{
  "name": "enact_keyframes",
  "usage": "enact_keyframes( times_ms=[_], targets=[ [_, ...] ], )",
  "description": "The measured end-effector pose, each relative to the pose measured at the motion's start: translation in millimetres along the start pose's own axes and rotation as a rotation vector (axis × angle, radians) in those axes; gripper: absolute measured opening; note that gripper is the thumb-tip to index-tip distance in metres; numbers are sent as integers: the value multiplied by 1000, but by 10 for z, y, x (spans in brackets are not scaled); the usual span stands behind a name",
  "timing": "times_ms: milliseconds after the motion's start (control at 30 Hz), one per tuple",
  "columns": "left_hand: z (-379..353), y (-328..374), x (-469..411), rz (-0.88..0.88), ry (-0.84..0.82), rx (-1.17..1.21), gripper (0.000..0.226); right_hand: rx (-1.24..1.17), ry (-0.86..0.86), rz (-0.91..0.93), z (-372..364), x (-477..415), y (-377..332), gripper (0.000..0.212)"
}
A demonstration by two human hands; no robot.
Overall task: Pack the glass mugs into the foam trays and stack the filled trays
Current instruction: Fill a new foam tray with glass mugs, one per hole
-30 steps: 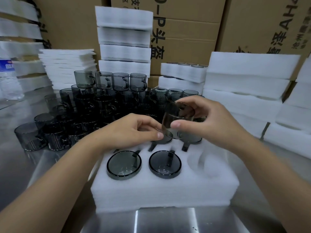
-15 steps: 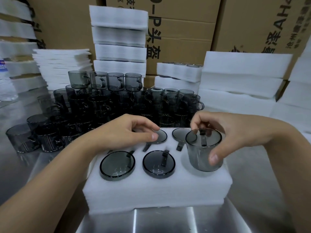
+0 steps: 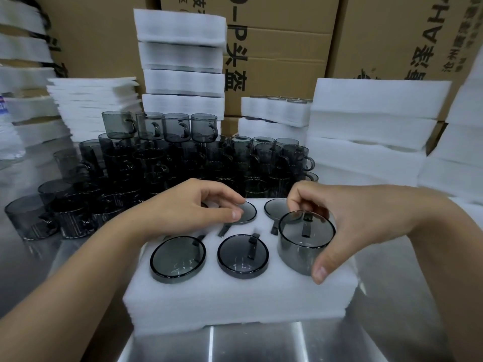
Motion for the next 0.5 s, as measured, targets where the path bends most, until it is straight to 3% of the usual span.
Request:
enact_keyframes(
  times_ms=[100,500],
  targets=[
    [1,-12,0,4,-3,-19,21,36,19,1,-4,11,-21,71],
    [4,-31,-2,0,3,-36,20,212,56,-130,-29,87,-13,74]
  ],
)
Point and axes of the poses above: each hand's wrist, its own x-axis away from the middle knuckle, its own z-axis out of the back of the hand, y = z × x, the point moved 5 cm from there along -x, towards the middle knuckle, and after that the axes turned 7 degrees about -z, right-handed, at the moved point
